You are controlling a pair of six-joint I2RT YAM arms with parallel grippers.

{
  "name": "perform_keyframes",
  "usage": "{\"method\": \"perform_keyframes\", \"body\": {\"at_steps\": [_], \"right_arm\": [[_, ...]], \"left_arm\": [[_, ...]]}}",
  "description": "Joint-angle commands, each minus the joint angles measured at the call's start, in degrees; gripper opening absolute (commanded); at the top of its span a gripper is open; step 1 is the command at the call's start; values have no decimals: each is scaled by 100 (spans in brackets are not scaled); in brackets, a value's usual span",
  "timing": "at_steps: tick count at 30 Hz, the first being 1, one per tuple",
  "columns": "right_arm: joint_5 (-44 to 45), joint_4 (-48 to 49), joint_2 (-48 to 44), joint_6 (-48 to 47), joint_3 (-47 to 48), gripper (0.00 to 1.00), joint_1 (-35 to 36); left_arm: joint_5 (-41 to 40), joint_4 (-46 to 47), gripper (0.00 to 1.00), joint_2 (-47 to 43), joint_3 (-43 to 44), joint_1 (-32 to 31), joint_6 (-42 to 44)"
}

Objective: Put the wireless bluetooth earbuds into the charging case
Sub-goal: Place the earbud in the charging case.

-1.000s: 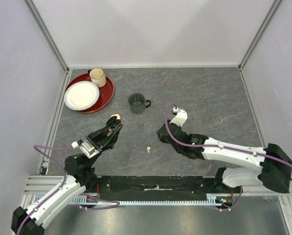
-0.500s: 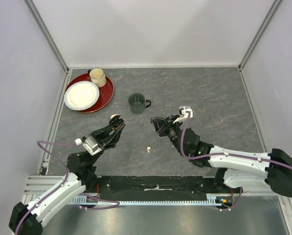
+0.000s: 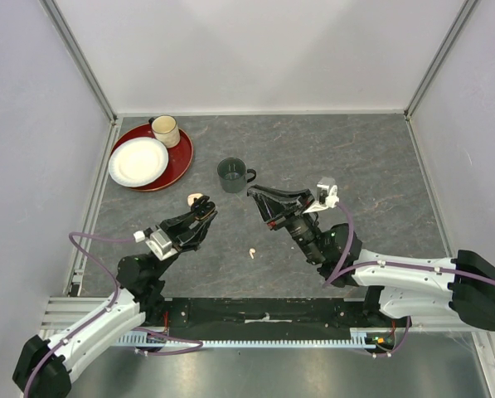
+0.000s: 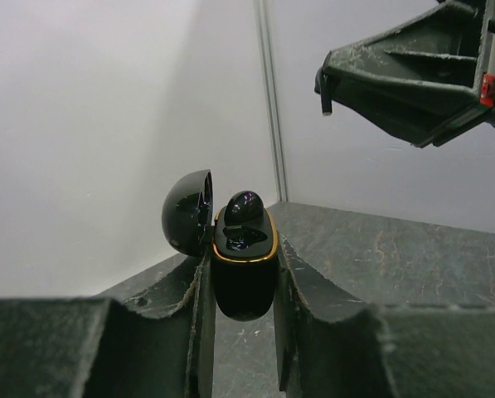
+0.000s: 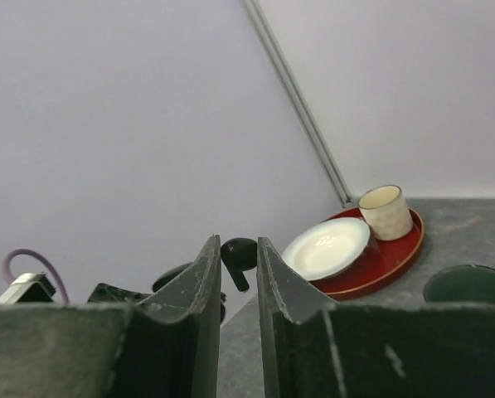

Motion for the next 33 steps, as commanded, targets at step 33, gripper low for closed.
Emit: {"method": "perform_keyframes", "body": {"at_steps": [33], "right_arm": [[-1445, 1263, 1674, -59, 974, 0, 583]], "left_arm": [[541, 880, 2, 477, 2, -3, -215]]}}
